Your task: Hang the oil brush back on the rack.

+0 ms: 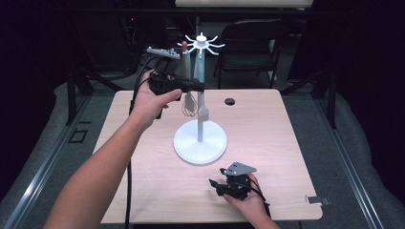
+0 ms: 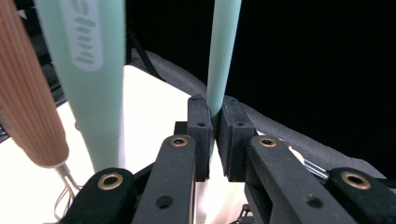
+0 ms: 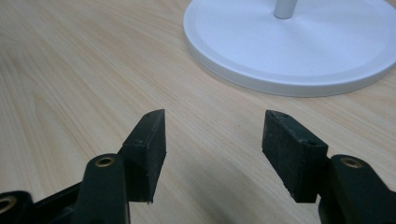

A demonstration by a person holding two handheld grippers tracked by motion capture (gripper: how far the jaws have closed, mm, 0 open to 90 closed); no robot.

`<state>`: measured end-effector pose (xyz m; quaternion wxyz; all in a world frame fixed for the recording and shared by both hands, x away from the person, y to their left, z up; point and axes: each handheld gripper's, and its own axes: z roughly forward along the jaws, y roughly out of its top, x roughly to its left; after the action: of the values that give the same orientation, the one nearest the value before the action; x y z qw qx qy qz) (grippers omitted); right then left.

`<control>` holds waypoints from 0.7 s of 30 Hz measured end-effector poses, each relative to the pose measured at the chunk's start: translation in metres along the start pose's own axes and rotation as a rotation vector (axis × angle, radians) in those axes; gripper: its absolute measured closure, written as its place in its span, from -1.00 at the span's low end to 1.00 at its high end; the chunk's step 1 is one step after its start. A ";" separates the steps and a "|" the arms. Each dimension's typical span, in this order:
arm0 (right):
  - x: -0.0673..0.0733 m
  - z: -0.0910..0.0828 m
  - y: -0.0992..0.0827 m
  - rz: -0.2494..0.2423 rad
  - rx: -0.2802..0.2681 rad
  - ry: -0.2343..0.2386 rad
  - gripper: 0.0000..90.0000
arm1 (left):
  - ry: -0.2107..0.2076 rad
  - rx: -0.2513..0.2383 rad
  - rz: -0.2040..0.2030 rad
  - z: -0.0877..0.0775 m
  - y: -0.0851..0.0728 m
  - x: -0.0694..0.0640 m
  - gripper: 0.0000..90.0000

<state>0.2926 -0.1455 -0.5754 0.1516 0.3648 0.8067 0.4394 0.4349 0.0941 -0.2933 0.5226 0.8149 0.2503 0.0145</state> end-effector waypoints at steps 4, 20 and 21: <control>0.000 0.000 0.000 -0.003 0.002 0.000 -0.12 | 0.010 -0.010 -0.012 0.001 0.000 0.003 0.86; -0.001 -0.001 0.001 -0.007 0.000 -0.003 -0.12 | 0.058 -0.015 0.011 -0.002 0.000 -0.001 0.64; -0.001 0.000 0.001 -0.004 -0.003 -0.004 -0.12 | 0.063 -0.015 0.015 -0.002 0.000 -0.002 0.61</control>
<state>0.2931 -0.1461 -0.5748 0.1545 0.3637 0.8065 0.4398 0.4326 0.0955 -0.2921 0.5207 0.8118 0.2605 0.0458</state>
